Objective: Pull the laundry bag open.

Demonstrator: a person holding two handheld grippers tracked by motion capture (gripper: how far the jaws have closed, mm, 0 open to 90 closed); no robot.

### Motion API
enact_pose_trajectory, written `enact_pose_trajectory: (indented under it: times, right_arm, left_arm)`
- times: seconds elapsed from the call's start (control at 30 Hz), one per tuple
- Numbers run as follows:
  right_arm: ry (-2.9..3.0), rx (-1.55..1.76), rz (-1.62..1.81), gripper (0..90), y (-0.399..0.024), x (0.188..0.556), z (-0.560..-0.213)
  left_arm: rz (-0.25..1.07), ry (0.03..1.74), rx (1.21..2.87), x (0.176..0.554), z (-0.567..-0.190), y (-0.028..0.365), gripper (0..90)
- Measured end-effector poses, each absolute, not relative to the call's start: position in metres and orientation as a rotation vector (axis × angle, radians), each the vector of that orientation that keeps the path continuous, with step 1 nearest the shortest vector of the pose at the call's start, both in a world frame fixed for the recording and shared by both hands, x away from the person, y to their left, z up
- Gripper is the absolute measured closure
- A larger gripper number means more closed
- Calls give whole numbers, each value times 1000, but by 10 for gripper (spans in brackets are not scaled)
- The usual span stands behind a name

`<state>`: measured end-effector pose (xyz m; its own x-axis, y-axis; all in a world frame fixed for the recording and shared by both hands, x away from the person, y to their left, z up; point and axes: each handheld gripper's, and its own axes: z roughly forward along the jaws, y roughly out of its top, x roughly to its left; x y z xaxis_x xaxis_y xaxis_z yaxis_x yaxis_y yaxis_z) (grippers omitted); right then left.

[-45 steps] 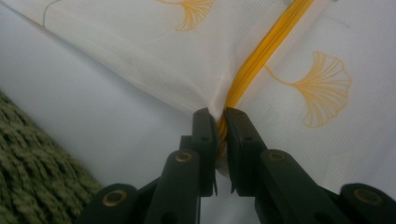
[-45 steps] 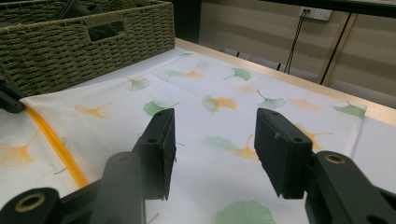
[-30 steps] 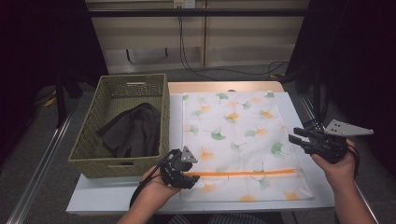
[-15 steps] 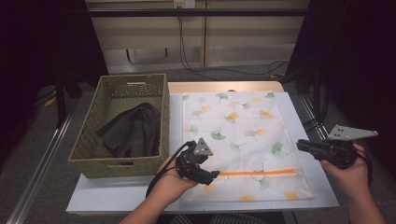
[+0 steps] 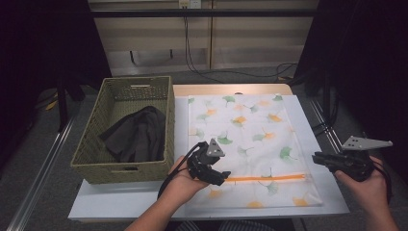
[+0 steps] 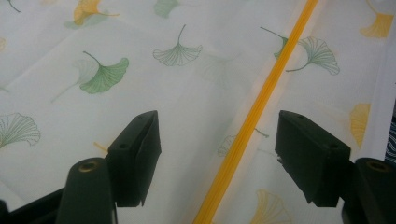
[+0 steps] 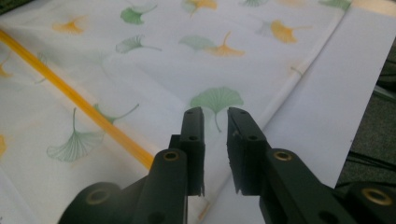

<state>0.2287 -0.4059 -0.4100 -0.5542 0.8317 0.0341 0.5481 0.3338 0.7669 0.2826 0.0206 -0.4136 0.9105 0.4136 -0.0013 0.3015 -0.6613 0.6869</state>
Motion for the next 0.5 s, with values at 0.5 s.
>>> enact_pose_trajectory:
  times: [0.5]
  right_arm:
    - [2363,1380,874,709,-407,238,-440]
  left_arm:
    - [205,535,2361,287,-421,26,310]
